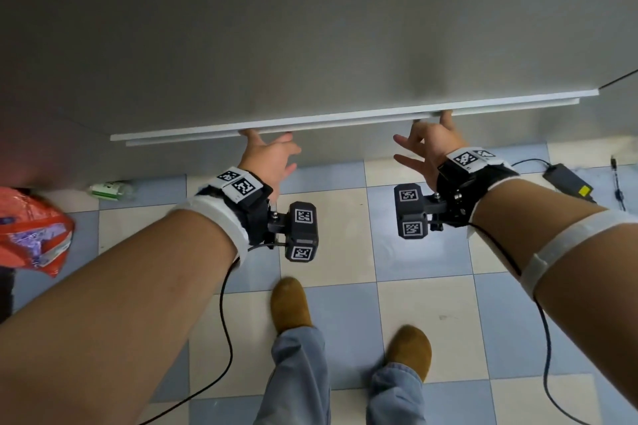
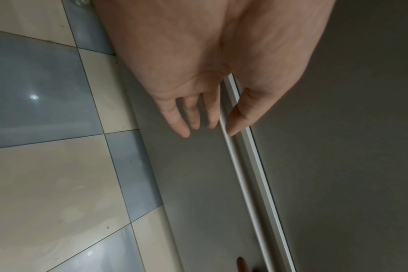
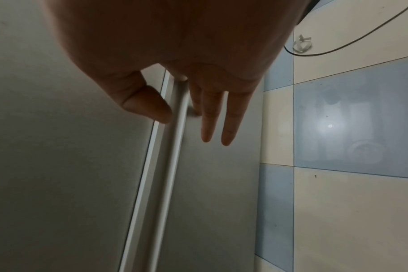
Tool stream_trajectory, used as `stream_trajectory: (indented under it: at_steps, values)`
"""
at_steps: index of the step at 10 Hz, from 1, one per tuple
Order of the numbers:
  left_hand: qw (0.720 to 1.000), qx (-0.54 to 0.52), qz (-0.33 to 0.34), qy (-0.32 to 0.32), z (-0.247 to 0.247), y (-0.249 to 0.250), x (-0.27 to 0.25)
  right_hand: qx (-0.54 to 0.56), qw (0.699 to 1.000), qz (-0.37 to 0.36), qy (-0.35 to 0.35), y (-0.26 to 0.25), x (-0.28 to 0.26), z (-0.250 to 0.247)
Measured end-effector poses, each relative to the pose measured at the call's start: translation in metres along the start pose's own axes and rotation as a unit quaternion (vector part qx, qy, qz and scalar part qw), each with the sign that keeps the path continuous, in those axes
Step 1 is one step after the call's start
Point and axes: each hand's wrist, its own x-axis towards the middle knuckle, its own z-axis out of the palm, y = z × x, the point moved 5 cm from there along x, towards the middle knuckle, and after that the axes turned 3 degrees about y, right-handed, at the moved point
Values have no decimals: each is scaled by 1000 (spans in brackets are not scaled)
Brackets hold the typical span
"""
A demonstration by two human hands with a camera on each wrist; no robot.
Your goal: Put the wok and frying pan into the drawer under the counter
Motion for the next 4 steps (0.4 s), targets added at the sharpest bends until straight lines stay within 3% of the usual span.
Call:
stream_trajectory:
  at_steps: [2, 4]
  values:
    - [1000, -20, 3, 19, -3, 4, 7, -23, 1000, -6, -14, -2, -6, 6]
    - [990, 140, 30, 22, -4, 8, -31, -97, 994, -6, -52, 1, -56, 11]
